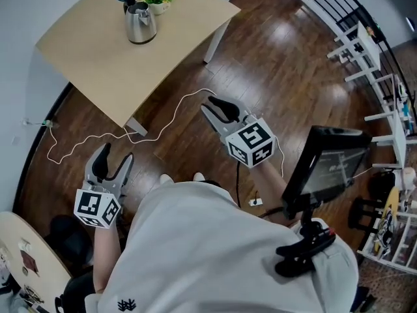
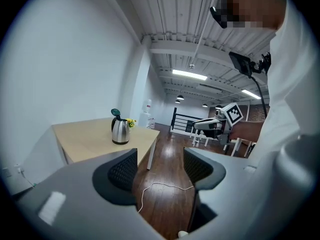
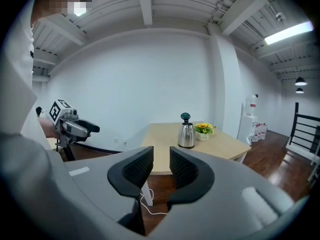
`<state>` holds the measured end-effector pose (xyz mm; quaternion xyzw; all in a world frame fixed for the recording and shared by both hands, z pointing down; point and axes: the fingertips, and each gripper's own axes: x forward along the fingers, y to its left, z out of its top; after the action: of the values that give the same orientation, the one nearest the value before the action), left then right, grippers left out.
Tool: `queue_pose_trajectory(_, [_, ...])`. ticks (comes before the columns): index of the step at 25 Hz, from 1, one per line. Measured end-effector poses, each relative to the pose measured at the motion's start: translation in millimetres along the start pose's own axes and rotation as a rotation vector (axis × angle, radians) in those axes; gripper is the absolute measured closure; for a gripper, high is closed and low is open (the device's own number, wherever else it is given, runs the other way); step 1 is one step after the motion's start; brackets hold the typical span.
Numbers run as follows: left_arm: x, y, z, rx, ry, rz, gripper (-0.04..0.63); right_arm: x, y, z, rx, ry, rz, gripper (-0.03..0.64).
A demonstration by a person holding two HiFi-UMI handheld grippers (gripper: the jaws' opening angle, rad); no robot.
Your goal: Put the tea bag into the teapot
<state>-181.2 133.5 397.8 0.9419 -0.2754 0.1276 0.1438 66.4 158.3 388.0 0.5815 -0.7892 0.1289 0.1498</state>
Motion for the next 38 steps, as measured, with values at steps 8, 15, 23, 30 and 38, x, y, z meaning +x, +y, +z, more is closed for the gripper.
queue_pose_trajectory(8, [5, -49, 9, -0.001, -0.002, -0.007, 0.302, -42, -12, 11, -0.026, -0.028, 0.014, 0.515])
queue_pose_trajectory(15, [8, -68, 3, -0.01, 0.007, 0.001, 0.302, -59, -14, -7, -0.037, -0.003, 0.026, 0.515])
queue_pose_trajectory(23, [11, -82, 0, -0.001, 0.025, 0.006, 0.302, -70, -17, -7, -0.046, -0.009, 0.032, 0.523])
queue_pose_trajectory(30, [15, -89, -3, 0.008, 0.035, -0.001, 0.302, -71, -19, -13, -0.049, 0.009, 0.03, 0.529])
queue_pose_trajectory(38, [14, -89, -5, 0.008, 0.037, -0.003, 0.302, -71, -18, -15, -0.061, 0.021, 0.023, 0.529])
